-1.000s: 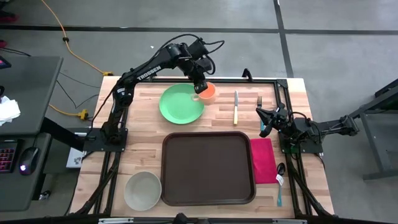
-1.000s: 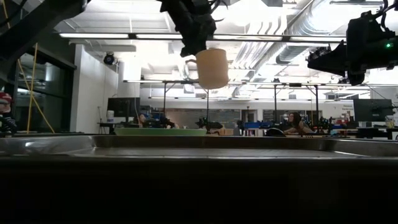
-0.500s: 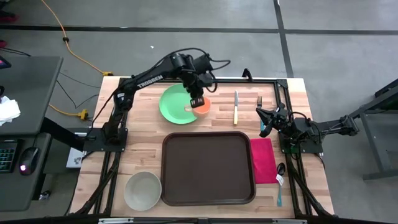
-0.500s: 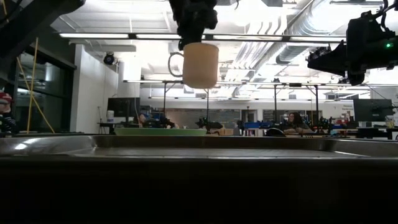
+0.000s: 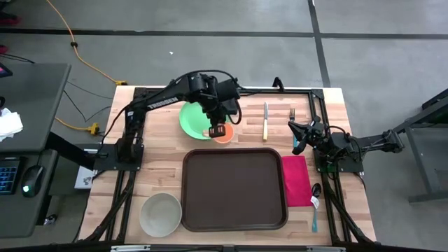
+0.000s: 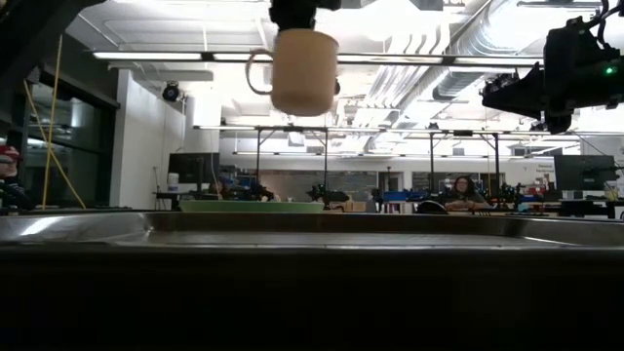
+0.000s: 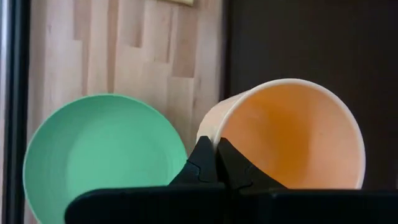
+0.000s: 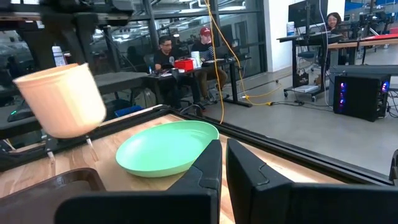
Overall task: Set up tray
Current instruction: Put the orange mug on the brown serving tray
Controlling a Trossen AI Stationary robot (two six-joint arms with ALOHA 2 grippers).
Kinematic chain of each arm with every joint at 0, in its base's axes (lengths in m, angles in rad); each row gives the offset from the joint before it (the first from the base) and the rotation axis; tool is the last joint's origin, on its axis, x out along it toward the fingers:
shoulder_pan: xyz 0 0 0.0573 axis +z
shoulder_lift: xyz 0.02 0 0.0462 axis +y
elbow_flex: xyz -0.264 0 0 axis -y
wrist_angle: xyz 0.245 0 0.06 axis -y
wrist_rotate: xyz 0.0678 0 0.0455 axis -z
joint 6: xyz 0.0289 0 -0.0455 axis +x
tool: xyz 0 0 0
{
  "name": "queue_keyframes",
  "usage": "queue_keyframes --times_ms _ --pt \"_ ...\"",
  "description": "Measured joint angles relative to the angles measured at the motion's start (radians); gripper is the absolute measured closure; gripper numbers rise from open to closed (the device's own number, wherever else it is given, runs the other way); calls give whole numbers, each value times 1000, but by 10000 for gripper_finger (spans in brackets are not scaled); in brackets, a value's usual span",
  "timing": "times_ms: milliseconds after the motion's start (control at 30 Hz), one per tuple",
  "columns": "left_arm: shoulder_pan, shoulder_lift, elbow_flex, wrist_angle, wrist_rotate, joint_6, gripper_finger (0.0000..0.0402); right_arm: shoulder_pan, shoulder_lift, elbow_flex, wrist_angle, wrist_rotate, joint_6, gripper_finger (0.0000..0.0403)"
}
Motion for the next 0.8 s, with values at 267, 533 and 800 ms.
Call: queue_keyframes --times_ms 267,533,800 --pt "-57 -46 0 -39 -45 -29 390 0 0 0 0 0 0 402" --pt "-93 -75 0 -53 -53 -55 390 0 0 0 0 -1 0 402" --pt "-112 -91 0 -54 -67 -55 390 0 0 0 0 -1 0 402"
